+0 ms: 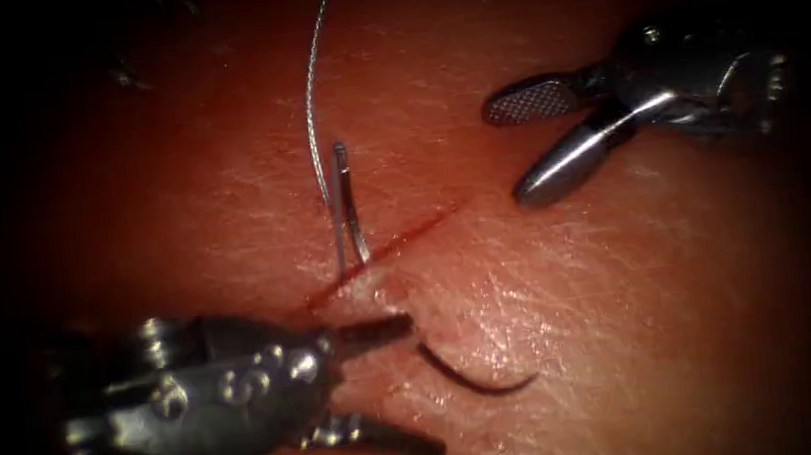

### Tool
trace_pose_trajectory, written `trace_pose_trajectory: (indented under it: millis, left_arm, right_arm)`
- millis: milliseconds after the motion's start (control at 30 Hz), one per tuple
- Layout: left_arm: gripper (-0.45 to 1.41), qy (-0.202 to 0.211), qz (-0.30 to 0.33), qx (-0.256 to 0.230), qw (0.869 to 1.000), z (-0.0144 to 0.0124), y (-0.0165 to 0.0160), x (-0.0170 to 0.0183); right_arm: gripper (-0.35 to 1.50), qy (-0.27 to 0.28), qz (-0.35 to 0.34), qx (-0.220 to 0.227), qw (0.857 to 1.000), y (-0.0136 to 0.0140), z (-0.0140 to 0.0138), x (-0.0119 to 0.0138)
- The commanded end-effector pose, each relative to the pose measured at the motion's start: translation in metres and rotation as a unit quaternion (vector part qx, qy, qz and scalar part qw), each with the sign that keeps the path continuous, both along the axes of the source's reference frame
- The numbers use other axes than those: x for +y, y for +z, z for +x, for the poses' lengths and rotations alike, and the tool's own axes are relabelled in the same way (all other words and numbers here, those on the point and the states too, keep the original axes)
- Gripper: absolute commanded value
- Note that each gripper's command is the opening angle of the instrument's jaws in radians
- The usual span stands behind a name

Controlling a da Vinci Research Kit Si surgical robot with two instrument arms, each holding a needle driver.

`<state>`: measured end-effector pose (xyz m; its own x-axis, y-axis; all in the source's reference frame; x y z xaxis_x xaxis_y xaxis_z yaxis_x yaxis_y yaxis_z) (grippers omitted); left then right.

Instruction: Wound Closure

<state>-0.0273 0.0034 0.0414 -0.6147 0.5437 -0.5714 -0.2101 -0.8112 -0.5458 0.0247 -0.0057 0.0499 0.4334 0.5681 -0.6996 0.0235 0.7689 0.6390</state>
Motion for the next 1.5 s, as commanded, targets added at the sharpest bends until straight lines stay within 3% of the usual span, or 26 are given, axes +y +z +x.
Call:
trace_pose_trajectory:
  millis: [33, 233, 367, 700, 833, 1033, 1500]
  left_arm:
    - [0.69, -0.004, -0.001, -0.001, 1.0, -0.0006, 0.0006, -0.0004]
    - [0.61, -0.02, -0.019, -0.005, 1.0, -0.0023, 0.001, -0.0006]
    - [0.42, -0.024, -0.028, -0.006, 0.999, -0.0035, 0.0016, -0.0013]
    - [-0.45, -0.068, -0.041, 0.015, 0.997, -0.0033, 0.0014, -0.0013]
    - [-0.45, -0.103, -0.033, 0.018, 0.994, -0.0034, 0.0007, -0.0016]
    - [-0.45, -0.145, 0.026, -0.04, 0.988, -0.0049, -0.0018, -0.0022]
    - [-0.45, -0.186, 0.152, -0.135, 0.961, -0.0075, -0.0058, -0.0044]
  right_arm:
    - [1.04, -0.001, 0.0, 0.001, 1.0, 0.0008, 0.0008, -0.0005]
    - [1.04, -0.004, 0.0, 0.002, 1.0, 0.0011, 0.0011, -0.0007]
    - [1.03, -0.003, 0.0, 0.003, 1.0, 0.0011, 0.0011, -0.0007]
    - [0.86, -0.003, -0.001, 0.002, 1.0, 0.0013, 0.0012, -0.0009]
    - [0.84, -0.003, -0.002, 0.002, 1.0, 0.0014, 0.0013, -0.001]
    - [0.81, -0.004, -0.002, 0.003, 1.0, 0.0014, 0.0014, -0.0011]
    - [0.81, -0.009, 0.0, 0.004, 1.0, 0.0013, 0.0015, -0.0014]
